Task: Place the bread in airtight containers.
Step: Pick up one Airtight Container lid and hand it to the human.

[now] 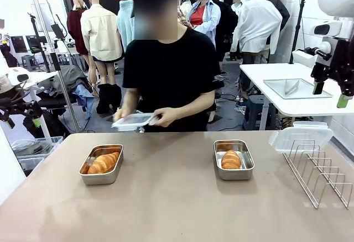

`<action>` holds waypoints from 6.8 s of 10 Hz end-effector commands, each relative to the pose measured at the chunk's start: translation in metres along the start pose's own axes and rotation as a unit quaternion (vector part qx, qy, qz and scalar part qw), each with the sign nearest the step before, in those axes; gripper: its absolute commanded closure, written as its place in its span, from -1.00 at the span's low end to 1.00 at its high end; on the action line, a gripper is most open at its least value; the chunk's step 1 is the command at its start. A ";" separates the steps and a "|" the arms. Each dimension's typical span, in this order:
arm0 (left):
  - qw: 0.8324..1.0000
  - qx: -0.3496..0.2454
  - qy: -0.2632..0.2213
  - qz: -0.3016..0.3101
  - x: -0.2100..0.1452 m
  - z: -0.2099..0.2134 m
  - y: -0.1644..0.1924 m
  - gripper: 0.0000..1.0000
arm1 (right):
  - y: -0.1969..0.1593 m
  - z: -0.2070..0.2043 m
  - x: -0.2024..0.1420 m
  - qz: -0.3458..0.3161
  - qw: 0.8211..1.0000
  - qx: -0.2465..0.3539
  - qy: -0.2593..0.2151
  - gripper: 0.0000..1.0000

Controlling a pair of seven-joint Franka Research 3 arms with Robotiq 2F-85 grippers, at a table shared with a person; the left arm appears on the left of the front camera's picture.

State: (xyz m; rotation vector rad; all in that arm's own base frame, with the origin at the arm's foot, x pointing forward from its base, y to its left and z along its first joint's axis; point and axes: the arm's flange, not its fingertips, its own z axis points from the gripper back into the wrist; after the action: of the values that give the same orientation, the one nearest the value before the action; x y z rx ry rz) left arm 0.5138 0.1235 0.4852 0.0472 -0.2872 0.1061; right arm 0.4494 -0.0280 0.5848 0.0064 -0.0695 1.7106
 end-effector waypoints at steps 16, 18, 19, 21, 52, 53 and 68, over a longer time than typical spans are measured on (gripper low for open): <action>1.000 0.006 -0.001 0.003 0.000 0.001 0.000 -0.84 | 0.001 0.001 0.001 -0.002 1.000 0.005 0.001 -1.00; 1.000 0.006 -0.001 0.003 0.000 0.001 0.000 -0.84 | 0.001 0.001 0.001 -0.002 1.000 0.005 0.001 -1.00; 1.000 0.006 -0.001 0.003 0.000 0.001 0.000 -0.84 | 0.001 0.001 0.001 -0.002 1.000 0.005 0.001 -1.00; 1.000 0.006 -0.001 0.003 0.000 0.001 0.000 -0.84 | 0.001 0.001 0.001 -0.002 1.000 0.005 0.001 -1.00; 1.000 0.006 -0.001 0.003 0.000 0.001 0.000 -0.84 | 0.001 0.001 0.001 -0.002 1.000 0.005 0.001 -1.00; 1.000 0.006 -0.001 0.003 0.000 0.001 0.000 -0.84 | 0.001 0.001 0.001 -0.002 1.000 0.005 0.001 -1.00; 1.000 0.006 -0.001 0.003 0.000 0.001 0.000 -0.84 | -0.060 -0.111 -0.015 -0.009 0.999 0.033 -0.029 -1.00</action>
State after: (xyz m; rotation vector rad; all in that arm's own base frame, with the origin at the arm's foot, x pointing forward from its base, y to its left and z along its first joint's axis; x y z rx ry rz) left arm 0.5139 0.1235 0.4851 0.0472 -0.2869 0.1060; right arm 0.5115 -0.0292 0.4786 0.0843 -0.0262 1.7051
